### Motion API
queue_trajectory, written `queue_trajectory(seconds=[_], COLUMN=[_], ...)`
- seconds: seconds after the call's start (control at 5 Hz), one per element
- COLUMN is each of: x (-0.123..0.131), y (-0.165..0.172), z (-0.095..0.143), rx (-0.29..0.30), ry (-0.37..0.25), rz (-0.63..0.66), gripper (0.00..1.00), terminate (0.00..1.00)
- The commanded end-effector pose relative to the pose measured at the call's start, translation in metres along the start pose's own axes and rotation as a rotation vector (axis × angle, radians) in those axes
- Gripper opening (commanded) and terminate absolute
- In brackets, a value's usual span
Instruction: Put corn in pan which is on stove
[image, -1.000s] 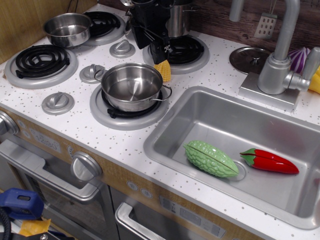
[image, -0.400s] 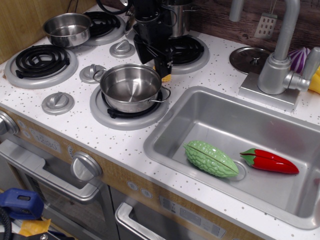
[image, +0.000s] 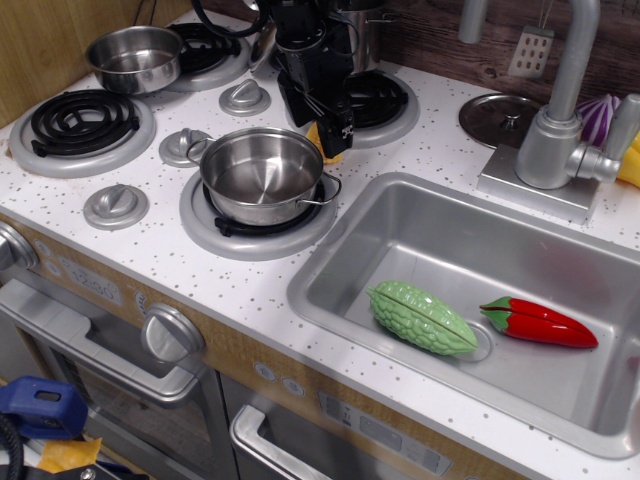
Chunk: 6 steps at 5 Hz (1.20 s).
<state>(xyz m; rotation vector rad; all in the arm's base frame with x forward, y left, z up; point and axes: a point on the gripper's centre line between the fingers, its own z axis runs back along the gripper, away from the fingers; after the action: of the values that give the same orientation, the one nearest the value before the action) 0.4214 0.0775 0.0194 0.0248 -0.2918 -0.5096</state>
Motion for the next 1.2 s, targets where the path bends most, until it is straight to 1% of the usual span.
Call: queue_trajectory(seconds=[0.0, 0.2, 0.4, 0.6, 0.8, 1.0], x=[0.011, 0.012, 0.025, 0.04, 0.052, 0.03], y=[0.013, 0.013, 0.017, 0.022, 0.024, 0.017], z=[0.005, 0.005, 0.034, 0.072, 0.106, 0.117], rx=[0.025, 0.035, 0.121, 0.165, 0.187, 0.17], ry=[-0.067, -0.092, -0.026, 0.016, 0.085, 0.078], rz=[-0.027, -0.059, -0.149, -0.176, -0.18, -0.107], gripper=[0.0, 0.0, 0.0, 0.0, 0.0, 0.0], terminate=[0.0, 0.0, 0.0, 0.0, 0.0, 0.0])
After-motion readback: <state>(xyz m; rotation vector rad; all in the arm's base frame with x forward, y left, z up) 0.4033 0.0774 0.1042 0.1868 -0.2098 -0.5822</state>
